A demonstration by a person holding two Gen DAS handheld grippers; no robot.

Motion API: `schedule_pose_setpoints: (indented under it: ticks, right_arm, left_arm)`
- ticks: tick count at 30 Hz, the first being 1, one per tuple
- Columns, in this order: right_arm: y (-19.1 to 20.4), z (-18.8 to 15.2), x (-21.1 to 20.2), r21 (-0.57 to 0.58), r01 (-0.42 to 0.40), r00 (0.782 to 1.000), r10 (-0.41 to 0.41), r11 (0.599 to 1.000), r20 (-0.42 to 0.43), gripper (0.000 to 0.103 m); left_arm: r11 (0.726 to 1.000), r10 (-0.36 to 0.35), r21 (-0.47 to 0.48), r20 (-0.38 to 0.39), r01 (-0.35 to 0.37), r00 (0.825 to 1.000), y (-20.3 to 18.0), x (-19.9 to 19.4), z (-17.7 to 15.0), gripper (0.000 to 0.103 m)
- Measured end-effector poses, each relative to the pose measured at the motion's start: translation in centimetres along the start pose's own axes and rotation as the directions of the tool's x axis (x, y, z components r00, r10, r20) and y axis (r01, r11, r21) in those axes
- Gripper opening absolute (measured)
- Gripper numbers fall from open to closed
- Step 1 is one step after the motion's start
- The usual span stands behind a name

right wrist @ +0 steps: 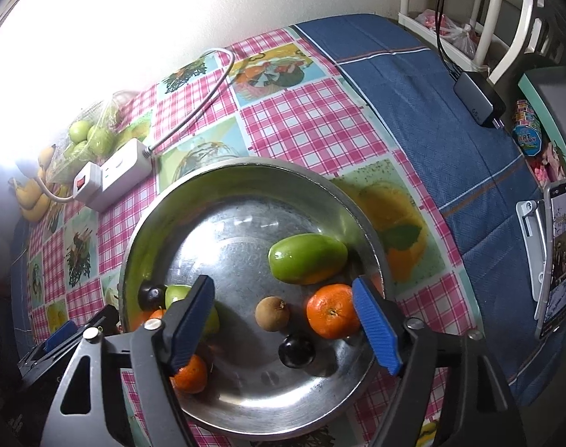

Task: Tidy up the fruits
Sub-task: 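Withdraw both grippers from the bowl toward the dark plum and brown fruit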

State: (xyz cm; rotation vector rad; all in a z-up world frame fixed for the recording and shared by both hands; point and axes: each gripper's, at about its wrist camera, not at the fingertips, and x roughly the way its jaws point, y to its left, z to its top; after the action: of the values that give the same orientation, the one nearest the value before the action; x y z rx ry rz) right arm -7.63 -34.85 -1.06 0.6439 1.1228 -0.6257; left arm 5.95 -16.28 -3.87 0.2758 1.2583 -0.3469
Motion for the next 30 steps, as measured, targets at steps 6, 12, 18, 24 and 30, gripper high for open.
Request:
schedule_pose_setpoints:
  ticks: [6, 12, 18, 24, 30]
  right_arm:
    - [0.3, 0.0, 0.0, -0.015, 0.006, 1.000, -0.006, 1.000, 0.007, 0.085]
    - [0.5, 0.0, -0.2, -0.024, 0.010, 1.000, -0.009, 1.000, 0.020, 0.096]
    - [0.8, 0.2, -0.6, -0.039, 0.014, 0.999, -0.012, 0.999, 0.040, 0.096]
    - [1.8, 0.0, -0.9, -0.069, 0.012, 0.999, -0.009, 0.998, 0.044, 0.097]
    - [3.0, -0.5, -1.1, -0.097, 0.014, 0.999, -0.010, 0.995, 0.041, 0.097]
  left_arm:
    - [0.999, 0.022, -0.033, 0.000, -0.022, 1.000, 0.7, 0.4, 0.1, 0.102]
    - [0.998, 0.038, -0.047, -0.010, -0.038, 0.999, 1.1, 0.9, 0.2, 0.103]
    - [0.997, 0.042, -0.066, 0.003, -0.042, 0.999, 1.5, 0.8, 0.4, 0.103]
    - [0.996, 0.028, -0.090, 0.013, -0.027, 1.000, 2.3, 0.3, 0.4, 0.103]
    - [0.993, 0.015, -0.119, 0.033, -0.011, 0.999, 3.5, -0.6, 0.2, 0.103]
